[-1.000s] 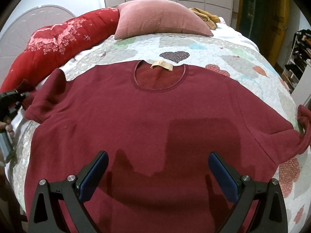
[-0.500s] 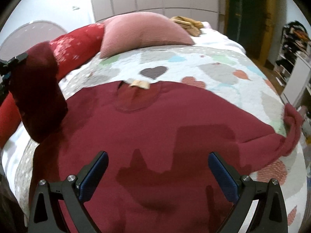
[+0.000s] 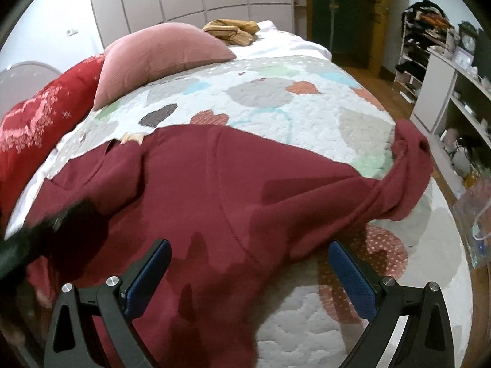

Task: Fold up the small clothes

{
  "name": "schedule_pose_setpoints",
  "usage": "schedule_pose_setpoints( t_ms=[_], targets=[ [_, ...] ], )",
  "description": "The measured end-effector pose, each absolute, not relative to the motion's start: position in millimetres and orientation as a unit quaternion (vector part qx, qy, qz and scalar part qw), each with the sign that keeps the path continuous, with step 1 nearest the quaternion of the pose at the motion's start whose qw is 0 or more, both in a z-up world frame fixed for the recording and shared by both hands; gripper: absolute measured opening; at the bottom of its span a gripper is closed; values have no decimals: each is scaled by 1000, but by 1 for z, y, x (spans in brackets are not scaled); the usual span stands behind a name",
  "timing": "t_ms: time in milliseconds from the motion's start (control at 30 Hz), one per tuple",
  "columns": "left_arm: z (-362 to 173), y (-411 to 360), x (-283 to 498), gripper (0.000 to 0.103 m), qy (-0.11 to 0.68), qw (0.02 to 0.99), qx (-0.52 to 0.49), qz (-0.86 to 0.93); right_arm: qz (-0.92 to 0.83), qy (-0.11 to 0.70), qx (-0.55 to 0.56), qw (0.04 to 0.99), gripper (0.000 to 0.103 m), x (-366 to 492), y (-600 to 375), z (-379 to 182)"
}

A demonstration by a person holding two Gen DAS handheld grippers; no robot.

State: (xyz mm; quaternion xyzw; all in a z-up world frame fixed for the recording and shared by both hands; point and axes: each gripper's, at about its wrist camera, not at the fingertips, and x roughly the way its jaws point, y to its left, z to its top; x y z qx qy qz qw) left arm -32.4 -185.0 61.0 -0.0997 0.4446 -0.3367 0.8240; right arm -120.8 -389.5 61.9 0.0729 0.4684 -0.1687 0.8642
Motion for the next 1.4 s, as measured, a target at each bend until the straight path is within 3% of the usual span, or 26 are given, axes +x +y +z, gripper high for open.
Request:
schedule_pose_setpoints(
  t_ms=[200, 400, 633, 733, 800, 833, 900, 967, 1000, 1200, 1233, 1267, 1400],
  targets=[
    [84, -147, -71, 79, 436, 811, -52, -387, -152, 448, 83, 877, 102, -117, -377, 76],
    [89, -93, -92, 79, 400, 856, 31, -326, -97, 443, 60, 889, 102, -95, -338, 80],
    [92, -55, -49, 79, 367, 903, -19, -222, -42, 437, 7, 898, 102, -37, -268, 75],
    [71, -59, -23, 79, 405, 894, -14, -189, -52, 466, -57, 881, 100, 1, -244, 55],
    [52, -60, -13, 79, 442, 878, -20, -181, -72, 491, -93, 863, 78, 19, -241, 34],
    [43, -61, -12, 79, 455, 872, -21, -180, -66, 513, -94, 851, 53, 26, -244, 22],
    [35, -60, -18, 79, 448, 876, -11, -177, -41, 519, -55, 852, 48, 22, -260, 19],
    [33, -63, -25, 79, 434, 884, 9, -175, -40, 506, -41, 861, 27, 8, -273, 31],
    [32, -64, -27, 79, 433, 884, 18, -174, -39, 495, -26, 868, 26, -8, -284, 43],
    [32, -63, -31, 79, 431, 886, 15, -169, -60, 473, 25, 879, 27, -108, -343, 77],
    [32, -63, -32, 79, 430, 887, 17, -168, -67, 482, 28, 873, 35, -120, -350, 73],
    [32, -63, -33, 79, 429, 888, 17, -167, -77, 492, 36, 866, 49, -136, -362, 69],
    [31, -62, -36, 79, 426, 889, 13, -167, -101, 475, 82, 870, 54, -165, -393, 83]
  ],
)
